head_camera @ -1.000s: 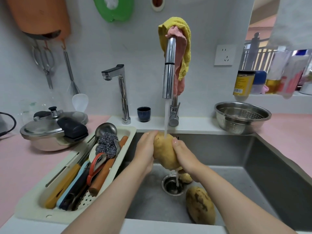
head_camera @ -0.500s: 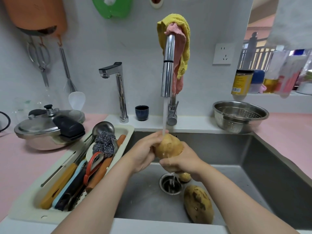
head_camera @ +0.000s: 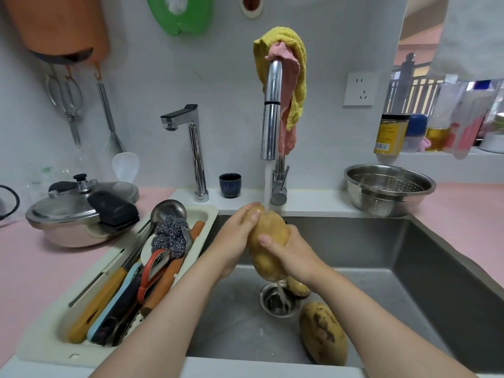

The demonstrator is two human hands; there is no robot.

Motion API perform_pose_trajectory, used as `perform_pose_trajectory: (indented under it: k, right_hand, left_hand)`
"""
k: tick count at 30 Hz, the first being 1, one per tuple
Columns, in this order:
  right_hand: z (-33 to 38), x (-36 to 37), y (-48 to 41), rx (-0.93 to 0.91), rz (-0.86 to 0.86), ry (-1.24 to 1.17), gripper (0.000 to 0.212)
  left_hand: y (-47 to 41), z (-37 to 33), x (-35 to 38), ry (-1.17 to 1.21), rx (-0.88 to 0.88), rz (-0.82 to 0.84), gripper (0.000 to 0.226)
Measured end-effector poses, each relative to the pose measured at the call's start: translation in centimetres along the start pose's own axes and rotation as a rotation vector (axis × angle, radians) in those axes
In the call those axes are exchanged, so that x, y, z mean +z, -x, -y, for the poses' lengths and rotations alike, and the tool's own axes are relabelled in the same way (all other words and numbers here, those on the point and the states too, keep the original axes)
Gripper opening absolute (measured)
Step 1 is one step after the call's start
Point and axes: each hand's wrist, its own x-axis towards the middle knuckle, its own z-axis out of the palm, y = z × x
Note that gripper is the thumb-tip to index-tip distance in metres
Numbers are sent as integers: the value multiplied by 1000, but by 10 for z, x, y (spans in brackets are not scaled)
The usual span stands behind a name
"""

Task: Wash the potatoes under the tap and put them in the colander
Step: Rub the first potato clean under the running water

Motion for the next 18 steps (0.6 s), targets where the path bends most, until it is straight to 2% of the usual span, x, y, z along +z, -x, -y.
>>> perform_pose_trajectory:
  k: [2,3,6,9,11,14,16,18]
  right_hand:
    - [4,0,1,15,6,28,82]
    - [4,0,2,17,12,59,80]
    - [5,3,4,-12,39,146,98]
    - [2,4,3,-4,72,146,87]
    - [1,2,2,10,65,112,79]
    - [0,-1,3,14,41,57,66]
    - [-1,-2,2,26,37,-1,57]
    - [-2,-3,0,34,40,-64,56]
  left_hand:
    - [0,0,0,-19,26,6,27]
    - [1,1,2,-38,41,-41,25]
    - [4,3,11,-69,64,-196,28]
    - [6,1,15,-132,92,-231,24]
    - [4,-2,14,-238,130,-163,9]
    - [1,0,5,-343,166,-20,24]
    - [0,0,-3,-284,170,56,31]
    - [2,-2,-7,-116,141,105,31]
